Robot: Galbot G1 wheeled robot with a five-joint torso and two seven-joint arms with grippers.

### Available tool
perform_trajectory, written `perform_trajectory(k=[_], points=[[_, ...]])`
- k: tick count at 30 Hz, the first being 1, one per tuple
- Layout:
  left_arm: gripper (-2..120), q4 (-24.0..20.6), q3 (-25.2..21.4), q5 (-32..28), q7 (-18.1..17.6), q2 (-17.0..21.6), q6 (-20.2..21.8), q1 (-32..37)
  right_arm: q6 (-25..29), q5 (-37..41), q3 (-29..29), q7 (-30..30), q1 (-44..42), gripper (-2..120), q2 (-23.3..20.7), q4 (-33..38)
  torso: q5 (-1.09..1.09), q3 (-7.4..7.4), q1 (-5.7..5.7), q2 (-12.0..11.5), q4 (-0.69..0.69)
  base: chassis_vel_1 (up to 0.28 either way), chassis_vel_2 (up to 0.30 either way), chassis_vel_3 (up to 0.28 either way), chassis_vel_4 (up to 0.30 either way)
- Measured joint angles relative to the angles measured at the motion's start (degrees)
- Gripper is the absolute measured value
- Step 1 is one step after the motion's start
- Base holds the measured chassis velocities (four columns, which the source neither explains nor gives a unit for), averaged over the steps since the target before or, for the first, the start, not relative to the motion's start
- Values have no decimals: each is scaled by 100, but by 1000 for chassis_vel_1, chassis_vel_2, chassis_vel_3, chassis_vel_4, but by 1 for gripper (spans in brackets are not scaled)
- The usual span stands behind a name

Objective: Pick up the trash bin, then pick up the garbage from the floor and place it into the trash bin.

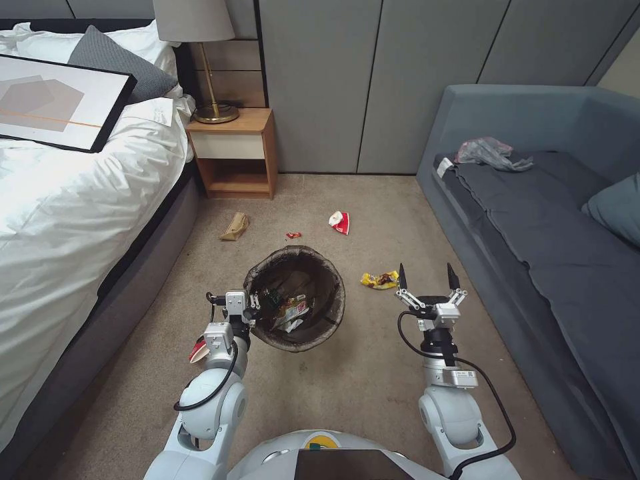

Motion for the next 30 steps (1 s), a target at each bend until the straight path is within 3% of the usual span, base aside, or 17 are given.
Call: perform_trajectory(k=[21, 30], points=[[3, -54, -31, -33, -4, 22, 15, -29, 151, 225, 57, -350, 177, 100, 29, -675, 0, 0, 0, 0, 0, -8, 6, 8, -8], [3, -103, -44, -32, -3, 0, 15, -1, 182, 248, 62, -390, 236, 100, 27, -671, 0, 0, 0, 0, 0, -147, 153, 175, -159]])
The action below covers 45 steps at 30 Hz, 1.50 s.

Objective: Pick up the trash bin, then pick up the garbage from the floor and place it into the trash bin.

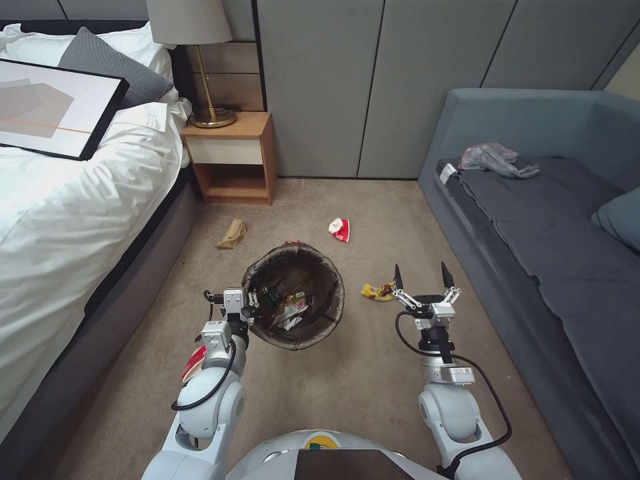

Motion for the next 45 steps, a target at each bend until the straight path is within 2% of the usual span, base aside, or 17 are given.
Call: perform_trajectory(k=[16, 18, 19, 21, 26, 28, 29, 30, 31, 32, 35, 39, 42, 45], points=[[3, -34, 3, 17, 1, -6, -5, 17, 183, -137, -25, 31, 140, 100, -1, -68, -1, 2, 1, 0, -1, -280, 277, 277, -281], [3, -39, -10, 19, -1, -6, -6, 16, 275, -203, -51, 29, 206, 100, -5, -106, 1, 3, 2, -1, 2, -160, 186, 223, -104], [3, -43, -18, 20, -1, -5, -7, 18, 361, -287, -64, 38, 270, 100, -13, -141, -4, 3, 2, -1, 0, -160, 63, 89, -104], [3, -49, -6, 20, 0, -3, -7, 27, 426, -519, -69, 107, 363, 100, -18, -198, 2, 2, 2, -1, -2, -70, 23, 44, -8], [3, -63, -9, 20, 0, 4, -7, 44, 310, -774, -108, 297, 534, 100, -66, -227, 0, -1, 0, 0, -2, 29, -51, -55, 44], [3, -78, -19, 20, 0, 9, -7, 52, -215, -776, -185, 603, 622, 100, -136, -158, -1, -1, 0, 0, 0, 65, -26, -49, 46], [3, -78, -19, 20, 0, 9, -7, 52, -215, -776, -185, 603, 622, 100, -136, -158, -1, -1, 0, 0, 0, 53, -26, -49, 24], [3, -88, -25, 20, 0, 12, -7, 59, -627, -671, -207, 704, 637, 100, -186, -80, -1, -1, 0, 0, 0, 0, 0, 0, 0], [3, -98, -37, 20, 0, 15, -7, 65, -989, -528, -218, 710, 633, 100, -238, -9, -1, 0, 0, 0, 1, 0, 0, 0, 0], [3, -98, -37, 20, 0, 15, -7, 65, -989, -528, -218, 710, 633, 100, -238, -9, -1, 0, 0, 0, 1, 0, 0, 0, 0], [3, -115, -51, 13, 0, 21, -7, 71, -1681, -311, -234, 709, 575, 100, -327, 101, 0, 0, 0, 0, -1, 0, 0, 0, 0], [3, -117, -53, 12, 0, 22, -7, 71, -1830, -262, -248, 743, 557, 100, -347, 126, -1, 0, 0, 0, -1, 0, 0, 0, 0], [3, -129, -65, 0, 1, 27, -7, 70, -2442, 0, -306, 871, 459, 100, -425, 235, 0, 0, 0, 0, 0, 0, 0, 0, 0], [3, -131, -67, -1, 0, 27, -7, 70, -2519, 39, -314, 890, 444, 100, -436, 250, 0, 0, 0, 0, 0, 0, 0, 0, 0]])
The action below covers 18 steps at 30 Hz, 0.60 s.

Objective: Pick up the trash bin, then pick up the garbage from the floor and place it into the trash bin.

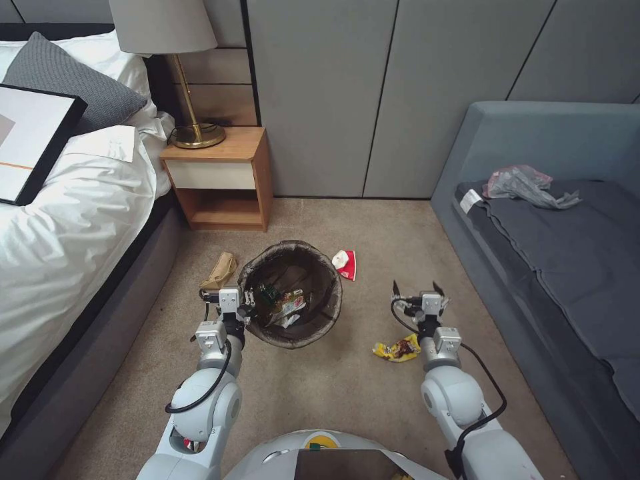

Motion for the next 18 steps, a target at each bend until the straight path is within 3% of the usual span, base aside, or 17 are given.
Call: perform_trajectory(k=[3, 4, 5, 8, 13, 15, 16, 18], points=[[3, -1, -1, -1, 0, 0, 0, 0, -77, 40, -9, 19, -14, 100, -12, 15, 0, 0, 0, 0, 0, 0, 0, 0, 0], [3, -7, -8, -8, -1, 9, 0, 0, -487, 259, -44, 110, -92, 100, -76, 87, -1, 0, 0, 0, -1, 0, 0, 0, 0], [3, -7, -8, -8, -1, 9, 0, 0, -487, 259, -44, 110, -92, 100, -76, 87, -1, 0, 0, 0, -1, 0, 0, 0, 0], [3, -19, -11, -28, 0, 25, -1, 2, -1258, 690, -91, 223, -197, 100, -211, 157, 0, 0, 0, 0, -2, 0, 0, 0, 0], [3, -20, -12, -34, -1, 32, -1, 0, -1890, 1152, -141, 304, -244, 100, -388, 157, 0, 0, 0, 0, -2, 0, 0, 0, 0], [3, -22, -10, -38, -6, 41, -2, -5, -2515, 1759, -213, 348, -279, 100, -692, 164, 1, 0, 0, 0, 0, 0, 0, 0, 0], [3, -26, -2, -40, -5, 50, -2, -1, -3010, 2195, -285, 403, -290, 100, -1059, 173, -1, 0, 0, 0, -3, 0, 0, 0, 0], [3, -27, -2, -41, -5, 50, -5, 6, -3132, 2328, -331, 415, -286, 100, -1212, 109, 0, 0, 0, 0, 1, 0, 0, 0, 0]])
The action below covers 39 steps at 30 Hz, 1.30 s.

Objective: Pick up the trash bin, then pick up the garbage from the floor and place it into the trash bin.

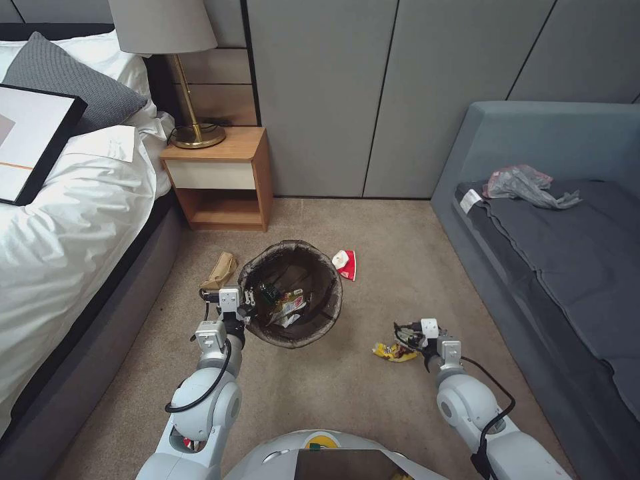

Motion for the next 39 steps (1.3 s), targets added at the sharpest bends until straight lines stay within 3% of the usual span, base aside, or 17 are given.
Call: perform_trajectory(k=[9, 19, 33, 39], points=[[3, 27, 2, -19, -4, -10, 3, -39, 73, 210, -257, -119, 55, 100, -207, -679, 0, 0, 0, 0, -2, 0, 0, 0, 0], [3, 30, -22, -12, -13, -29, 11, -18, -23, 116, -566, -340, 277, 100, 51, -1561, -1, 0, 0, 0, -1, 0, 0, 0, 0], [3, 41, -25, -16, -6, -13, 1, -7, 165, 116, -440, -329, 320, 100, 567, -1992, -1, 0, 0, 0, -1, 0, 0, 0, 0], [3, 50, -19, -16, -5, -15, -2, -7, 315, 145, -364, -345, 339, 100, 597, -2209, -2, 0, 0, 0, -2, 0, 0, 0, 0]])
